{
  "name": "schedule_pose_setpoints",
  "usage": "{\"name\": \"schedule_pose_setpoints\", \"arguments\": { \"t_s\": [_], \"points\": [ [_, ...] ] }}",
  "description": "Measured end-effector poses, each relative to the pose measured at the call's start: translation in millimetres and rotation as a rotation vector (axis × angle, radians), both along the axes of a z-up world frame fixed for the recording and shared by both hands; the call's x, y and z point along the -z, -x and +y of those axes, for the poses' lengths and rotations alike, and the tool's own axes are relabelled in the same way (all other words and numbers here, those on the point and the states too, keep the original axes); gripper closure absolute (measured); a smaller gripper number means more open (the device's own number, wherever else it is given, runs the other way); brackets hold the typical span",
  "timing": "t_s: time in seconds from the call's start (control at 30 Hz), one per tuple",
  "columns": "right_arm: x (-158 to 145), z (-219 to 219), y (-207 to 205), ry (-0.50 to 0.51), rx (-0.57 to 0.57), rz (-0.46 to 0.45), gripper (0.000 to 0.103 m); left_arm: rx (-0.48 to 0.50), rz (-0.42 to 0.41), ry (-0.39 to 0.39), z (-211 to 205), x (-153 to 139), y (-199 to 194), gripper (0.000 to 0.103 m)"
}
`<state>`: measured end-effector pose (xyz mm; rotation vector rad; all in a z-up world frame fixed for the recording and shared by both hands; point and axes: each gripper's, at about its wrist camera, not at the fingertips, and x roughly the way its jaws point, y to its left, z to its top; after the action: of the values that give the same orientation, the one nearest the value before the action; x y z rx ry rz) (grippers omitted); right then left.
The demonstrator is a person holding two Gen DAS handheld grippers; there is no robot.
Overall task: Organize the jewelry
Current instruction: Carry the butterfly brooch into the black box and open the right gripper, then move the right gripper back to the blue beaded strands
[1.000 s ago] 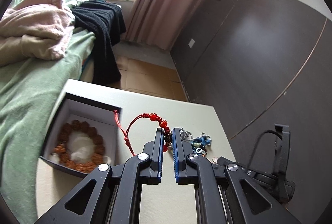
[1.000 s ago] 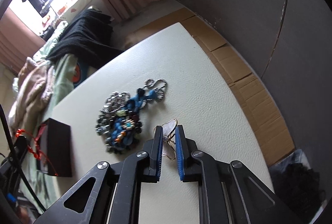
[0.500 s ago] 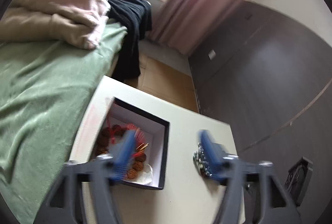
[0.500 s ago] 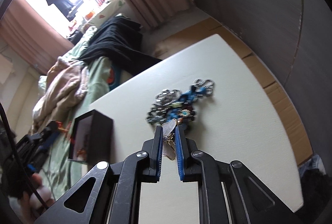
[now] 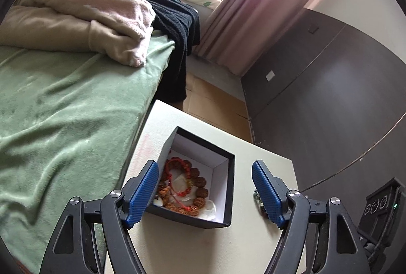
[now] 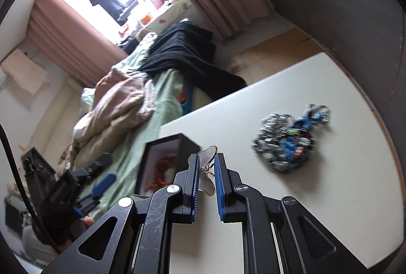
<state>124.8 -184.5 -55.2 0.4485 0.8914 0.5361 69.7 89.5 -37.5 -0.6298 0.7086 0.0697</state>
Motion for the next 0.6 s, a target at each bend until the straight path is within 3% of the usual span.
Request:
{"name": "schedule_pose_setpoints", "arguments": {
  "t_s": [0.4, 0.47, 0.5, 0.53, 0.57, 0.6],
  "points": [
    [-25.2, 71.5, -8.7, -0.032, -0.109, -0.032, 0.089, -0.065, -0.009, 0.017, 18.8, -3.6, 19.5, 0.026],
    [-25.2, 82.2, -9.7, -0.05, -0.128, -0.044, 0.085, -0.07, -0.011, 0.023, 22.0, -3.4, 20.4, 0.026],
    [-24.0, 89.7, -10.5, -0.063, -0.162, -0.064, 0.076, -0.074, -0.01, 0.023, 23.5, -3.1, 20.9, 0.026],
    [-22.5, 93.0, -10.9, -0.062, -0.18, -0.068, 0.043, -0.078, -0.006, 0.019, 24.5, -2.5, 21.0, 0.026],
    [-18.1, 95.6, -10.8, -0.056, -0.189, -0.069, 0.023, -0.079, -0.005, 0.016, 24.7, -2.4, 20.7, 0.026],
    [-12.3, 93.0, -9.1, -0.046, -0.16, -0.078, 0.023, -0.079, -0.005, 0.013, 24.8, -2.3, 20.7, 0.026]
  ]
}}
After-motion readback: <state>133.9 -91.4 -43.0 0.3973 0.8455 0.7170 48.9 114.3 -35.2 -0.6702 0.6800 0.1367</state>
